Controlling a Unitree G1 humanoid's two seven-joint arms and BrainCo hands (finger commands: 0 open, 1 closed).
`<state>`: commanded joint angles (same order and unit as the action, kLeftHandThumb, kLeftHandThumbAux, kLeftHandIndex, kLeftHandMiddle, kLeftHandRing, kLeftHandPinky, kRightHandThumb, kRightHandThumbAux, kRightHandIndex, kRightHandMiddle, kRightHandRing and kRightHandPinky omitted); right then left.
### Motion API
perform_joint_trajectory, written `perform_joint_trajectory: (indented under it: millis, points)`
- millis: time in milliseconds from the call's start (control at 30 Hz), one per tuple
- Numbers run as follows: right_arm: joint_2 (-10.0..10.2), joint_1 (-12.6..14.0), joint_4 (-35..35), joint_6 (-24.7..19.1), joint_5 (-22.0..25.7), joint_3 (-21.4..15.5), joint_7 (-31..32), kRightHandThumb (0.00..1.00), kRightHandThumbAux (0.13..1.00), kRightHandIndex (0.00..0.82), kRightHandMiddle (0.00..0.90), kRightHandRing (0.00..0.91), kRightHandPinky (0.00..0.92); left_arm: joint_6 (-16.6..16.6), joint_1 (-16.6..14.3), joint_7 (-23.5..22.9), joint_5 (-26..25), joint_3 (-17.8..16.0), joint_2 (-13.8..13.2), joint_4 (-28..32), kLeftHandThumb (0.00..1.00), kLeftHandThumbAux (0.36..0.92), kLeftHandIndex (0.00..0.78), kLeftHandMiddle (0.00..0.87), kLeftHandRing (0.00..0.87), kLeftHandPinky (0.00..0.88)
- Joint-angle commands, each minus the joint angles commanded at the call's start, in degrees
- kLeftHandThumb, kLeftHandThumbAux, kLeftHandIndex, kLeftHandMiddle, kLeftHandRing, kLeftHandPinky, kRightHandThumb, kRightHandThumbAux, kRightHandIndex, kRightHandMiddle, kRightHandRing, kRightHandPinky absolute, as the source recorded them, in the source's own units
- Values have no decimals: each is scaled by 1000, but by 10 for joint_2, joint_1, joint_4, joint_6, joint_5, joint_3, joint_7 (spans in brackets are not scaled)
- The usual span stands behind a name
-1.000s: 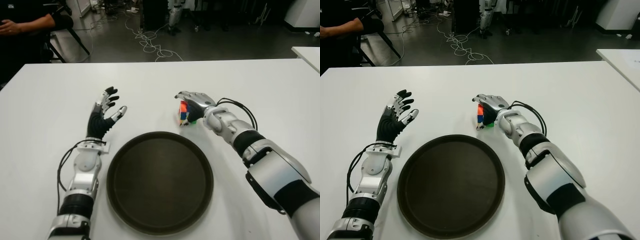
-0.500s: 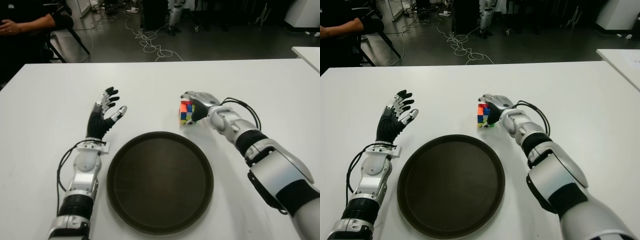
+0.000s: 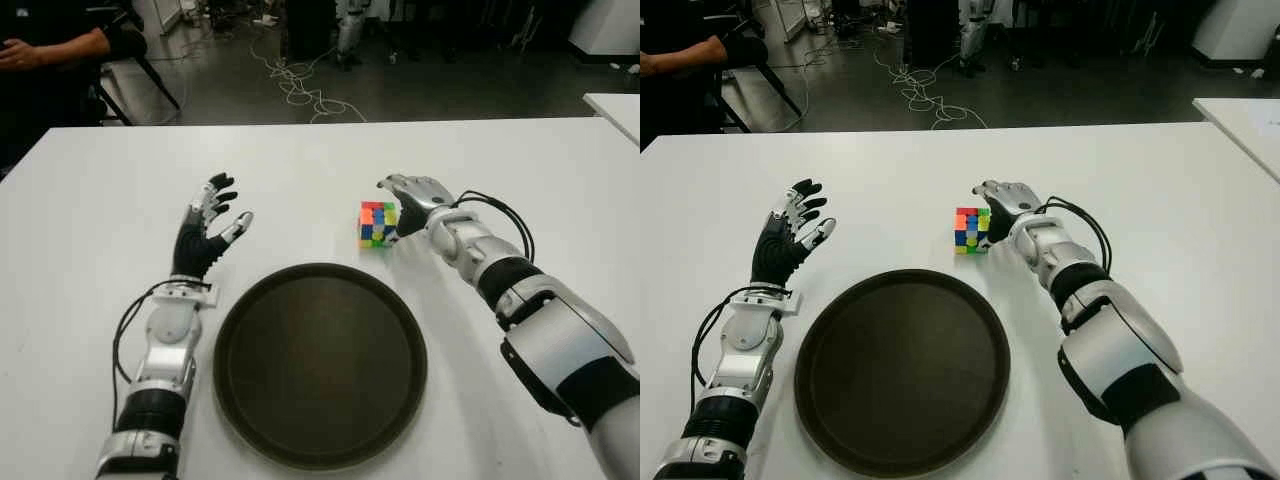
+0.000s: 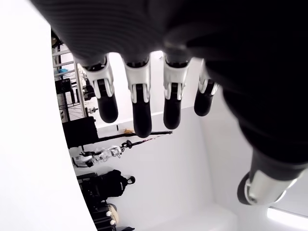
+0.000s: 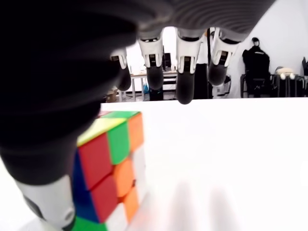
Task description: Pick up the Rubik's Cube and put it in the plate
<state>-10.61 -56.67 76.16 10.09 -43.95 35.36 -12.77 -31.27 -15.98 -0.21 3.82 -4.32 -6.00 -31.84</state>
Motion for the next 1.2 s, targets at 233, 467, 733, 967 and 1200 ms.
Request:
perform_joint_trajectory:
  millis: [233, 467, 733, 967, 1200]
  points:
    - [0, 3, 4, 3, -2, 6, 0, 0, 771, 92, 115, 152, 142, 4, 0, 3, 3, 1, 1, 3, 27, 604, 116, 168, 165, 148]
    - [3, 6, 7, 7, -8, 16, 12, 0, 783, 88, 105, 138, 128, 8, -2, 2, 1, 1, 2, 4, 24, 605, 118, 170, 165, 145]
    - [5, 7, 6, 14, -16, 27, 16, 0, 793, 94, 107, 136, 119, 2, -2, 2, -2, 1, 4, 1, 22, 619, 120, 171, 168, 155]
    - [7, 7, 7, 16, -20, 36, 14, 0, 792, 94, 108, 137, 114, 2, -3, -2, -8, -1, 5, -1, 30, 630, 120, 171, 171, 161]
    - [9, 9, 7, 12, -20, 39, 9, 0, 788, 92, 104, 133, 118, -2, -2, -2, -7, 0, 4, -2, 32, 616, 122, 178, 176, 155]
